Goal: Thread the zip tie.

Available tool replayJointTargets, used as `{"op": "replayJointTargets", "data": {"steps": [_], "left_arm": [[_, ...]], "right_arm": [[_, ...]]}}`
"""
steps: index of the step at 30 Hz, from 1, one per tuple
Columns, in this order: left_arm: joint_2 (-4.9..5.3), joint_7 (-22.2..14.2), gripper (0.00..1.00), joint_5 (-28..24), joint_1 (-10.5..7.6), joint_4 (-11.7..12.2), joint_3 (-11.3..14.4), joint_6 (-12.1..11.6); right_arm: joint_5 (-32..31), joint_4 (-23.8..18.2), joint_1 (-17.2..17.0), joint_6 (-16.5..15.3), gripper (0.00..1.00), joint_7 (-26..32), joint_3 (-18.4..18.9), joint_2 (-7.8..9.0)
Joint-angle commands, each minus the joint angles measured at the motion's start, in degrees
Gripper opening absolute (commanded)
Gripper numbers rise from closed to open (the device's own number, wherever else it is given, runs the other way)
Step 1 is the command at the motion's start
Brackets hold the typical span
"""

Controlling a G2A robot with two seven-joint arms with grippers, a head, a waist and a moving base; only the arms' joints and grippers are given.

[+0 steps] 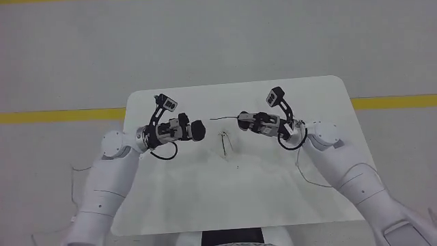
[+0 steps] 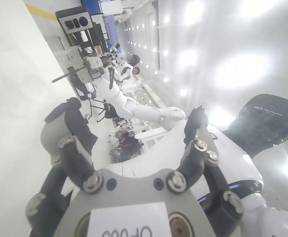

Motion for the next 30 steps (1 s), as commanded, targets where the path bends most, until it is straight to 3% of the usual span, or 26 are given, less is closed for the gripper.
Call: {"op": "replayJointTargets", "data": {"steps": [1,4,9,15,21,30], "left_arm": [[0.12,1.00,1.00,0.60,0.19,-0.30,0.32,1.05],[0.22,-0.18,1.00,-4.81,0.76,1.03,-0.07,2.94],[1.37,-0.18,1.00,-8.67,1.45,1.65,1.25,5.65],[2.75,-0.18,1.00,-9.41,0.16,3.62,4.66,5.72],[3.70,-0.18,1.00,-9.19,-2.40,5.34,8.48,3.57],[3.74,-0.18,1.00,-9.19,-2.52,5.45,8.59,3.32]], "right_arm": [[-0.36,-0.62,-0.37,0.16,0.00,-1.03,0.03,-0.04],[-0.95,-1.86,-0.86,-1.01,0.00,0.61,0.69,0.04],[0.73,-2.57,-0.60,-1.97,0.00,8.02,0.88,-0.07],[1.56,-1.96,0.89,-2.32,0.00,12.51,-1.34,-1.00],[0.96,0.39,3.07,-2.51,0.00,11.92,-4.06,-2.37],[0.68,1.15,3.64,-2.73,0.00,11.65,-4.77,-2.75]]}}
